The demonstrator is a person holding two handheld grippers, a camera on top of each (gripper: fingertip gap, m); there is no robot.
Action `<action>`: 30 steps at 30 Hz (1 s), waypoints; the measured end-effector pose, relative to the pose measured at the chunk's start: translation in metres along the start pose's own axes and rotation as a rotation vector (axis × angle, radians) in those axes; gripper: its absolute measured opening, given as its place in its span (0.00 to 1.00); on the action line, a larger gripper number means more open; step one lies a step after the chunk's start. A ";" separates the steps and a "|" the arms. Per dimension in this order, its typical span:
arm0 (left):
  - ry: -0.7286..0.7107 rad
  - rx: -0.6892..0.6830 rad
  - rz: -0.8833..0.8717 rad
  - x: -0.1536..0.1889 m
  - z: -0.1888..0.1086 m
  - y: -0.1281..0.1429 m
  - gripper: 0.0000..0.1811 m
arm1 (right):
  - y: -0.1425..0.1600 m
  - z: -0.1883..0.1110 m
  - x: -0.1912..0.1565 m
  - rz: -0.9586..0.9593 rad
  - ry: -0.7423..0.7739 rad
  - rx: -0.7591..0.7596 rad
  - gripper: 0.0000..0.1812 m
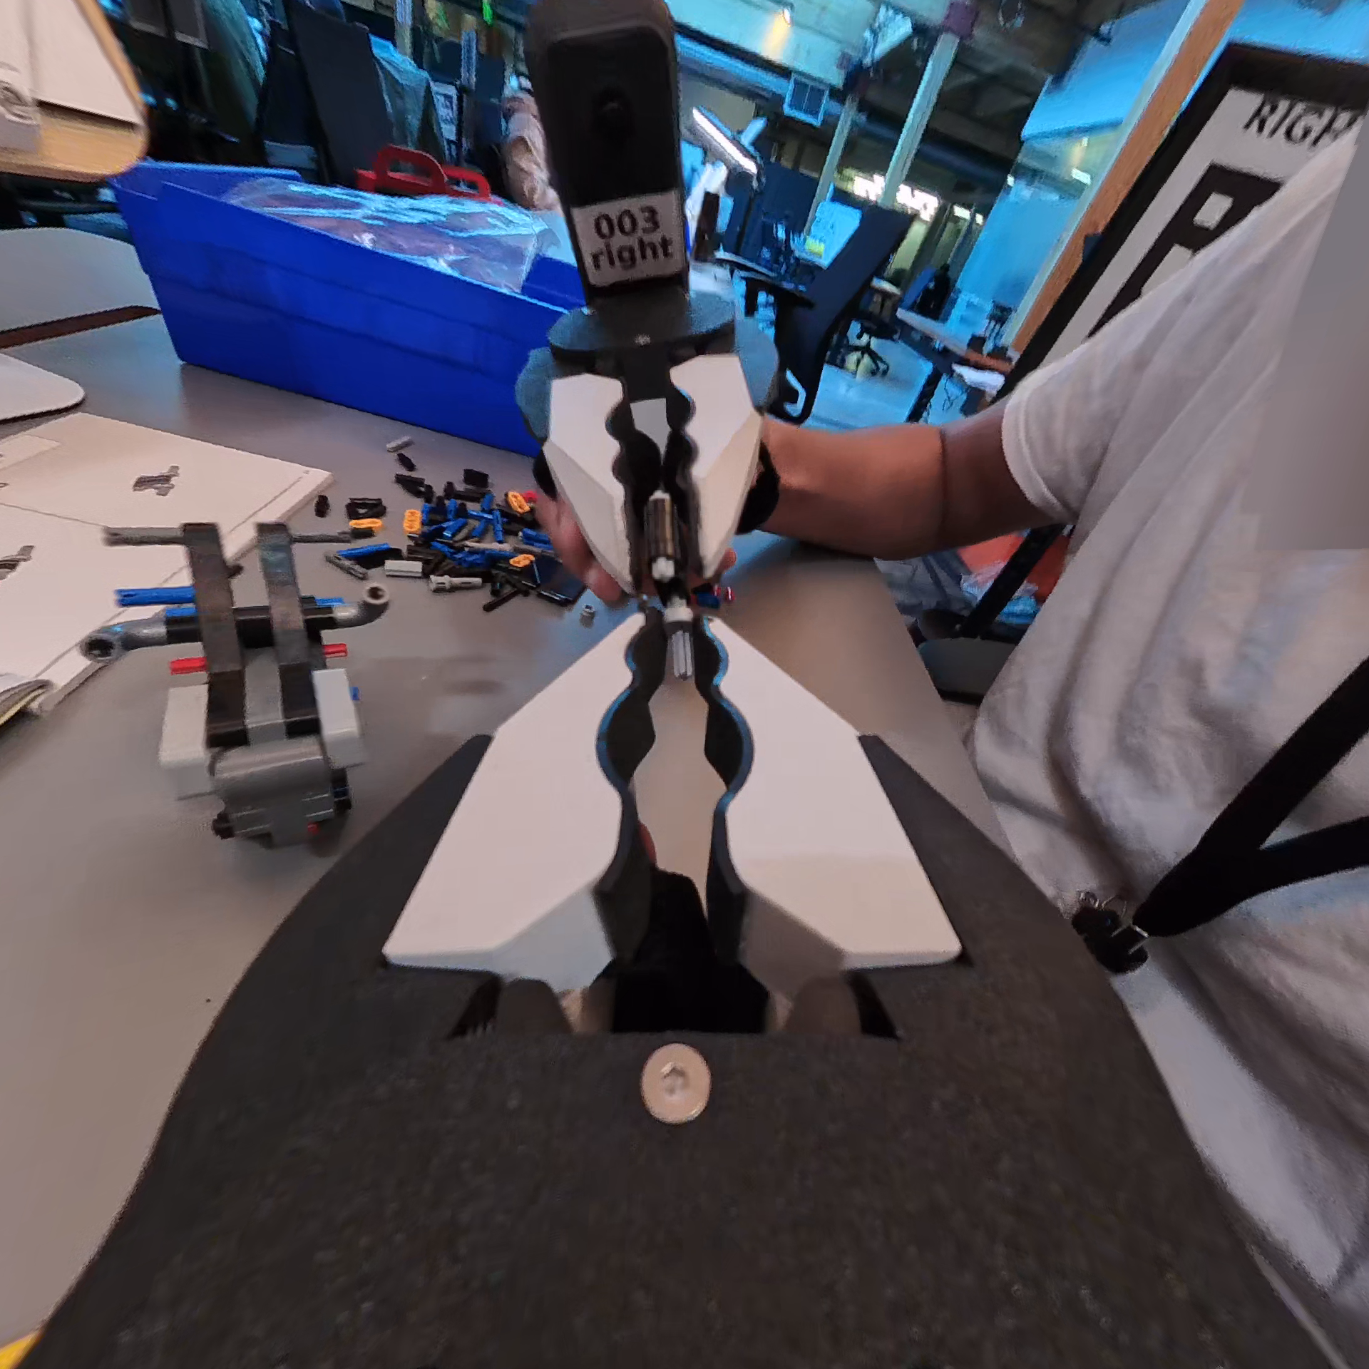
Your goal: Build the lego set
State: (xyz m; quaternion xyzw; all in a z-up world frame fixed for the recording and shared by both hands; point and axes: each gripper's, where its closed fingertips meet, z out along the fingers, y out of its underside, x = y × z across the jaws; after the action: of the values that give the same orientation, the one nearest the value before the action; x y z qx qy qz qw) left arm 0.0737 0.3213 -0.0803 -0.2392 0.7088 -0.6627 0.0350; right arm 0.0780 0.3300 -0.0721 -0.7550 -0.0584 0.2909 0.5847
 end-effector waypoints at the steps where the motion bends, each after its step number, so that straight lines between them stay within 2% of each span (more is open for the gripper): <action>1: -0.004 -0.015 0.015 0.001 0.001 0.002 0.03 | -0.001 0.000 -0.001 -0.002 -0.002 0.005 0.07; 4: -0.018 -0.026 0.030 0.001 0.002 0.004 0.03 | 0.000 0.000 -0.002 0.004 -0.010 -0.009 0.04; 17: -0.038 -0.120 0.070 0.001 0.007 0.018 0.03 | 0.011 0.004 -0.002 -0.040 0.026 -0.081 0.03; 23: -0.026 -0.020 -0.011 -0.005 -0.001 0.001 0.03 | 0.005 0.000 0.004 0.048 -0.006 -0.014 0.04; 27: 0.002 0.027 -0.068 -0.006 -0.004 -0.003 0.03 | 0.000 0.002 0.005 0.039 0.019 0.027 0.04; 30: -0.019 -0.012 -0.022 -0.007 -0.005 0.002 0.03 | 0.006 0.004 0.006 0.045 0.022 0.003 0.04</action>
State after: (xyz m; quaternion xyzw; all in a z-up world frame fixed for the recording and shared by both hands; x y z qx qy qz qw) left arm 0.0773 0.3280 -0.0833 -0.2534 0.7095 -0.6567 0.0329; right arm 0.0795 0.3339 -0.0799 -0.7583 -0.0346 0.2957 0.5799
